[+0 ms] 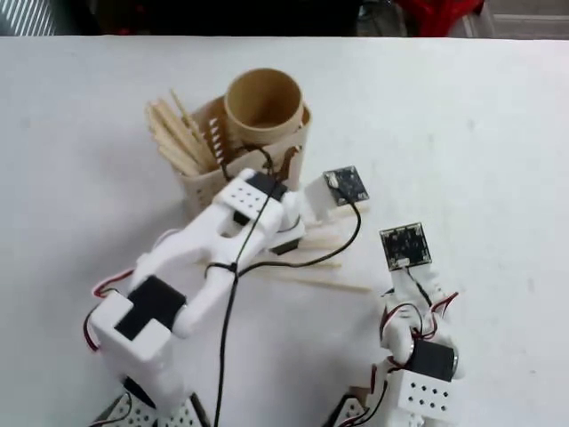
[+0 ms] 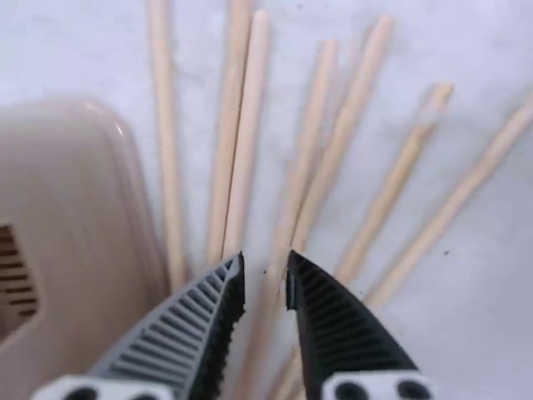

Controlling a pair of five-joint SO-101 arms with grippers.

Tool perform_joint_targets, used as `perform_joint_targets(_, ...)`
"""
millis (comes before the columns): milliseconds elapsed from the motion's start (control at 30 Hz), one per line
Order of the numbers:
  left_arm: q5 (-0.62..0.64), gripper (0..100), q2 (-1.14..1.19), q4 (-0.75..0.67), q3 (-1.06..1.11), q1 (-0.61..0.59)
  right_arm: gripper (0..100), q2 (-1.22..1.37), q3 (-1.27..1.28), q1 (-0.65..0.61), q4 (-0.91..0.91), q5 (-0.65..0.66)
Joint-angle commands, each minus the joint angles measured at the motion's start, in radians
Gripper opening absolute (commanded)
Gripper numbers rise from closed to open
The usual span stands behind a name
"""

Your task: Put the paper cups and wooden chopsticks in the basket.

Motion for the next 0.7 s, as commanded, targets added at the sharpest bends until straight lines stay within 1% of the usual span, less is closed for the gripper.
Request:
perform_joint_targets(0,0.006,16,-0.054,0.011,-0.009,-0.005,1.8,-0.008,-0.005,-0.001,-0.018,0.003)
perform_joint_targets(100,0.000,16,-0.041,0.002,0.002,0.005,1.8,-0.008,-0.005,-0.001,-0.018,0.003)
perform_joint_targets(300,0.000,16,0.064,-0.078,-0.014,0.010,1.8,-0.008,-0.005,-0.001,-0.016,0.003)
perform_joint_targets(400,0.002,16,0.128,-0.060,-0.072,0.007,1.8,-0.008,-0.005,-0.001,-0.016,0.003)
perform_joint_targets(533,0.002,8,0.163,-0.008,-0.138,0.007,1.8,-0.008,-0.005,-0.001,-0.016,0.003)
perform_joint_targets(667,0.002,2,0.159,-0.003,-0.146,0.007,1.8,-0.008,-0.005,-0.001,-0.019,0.003)
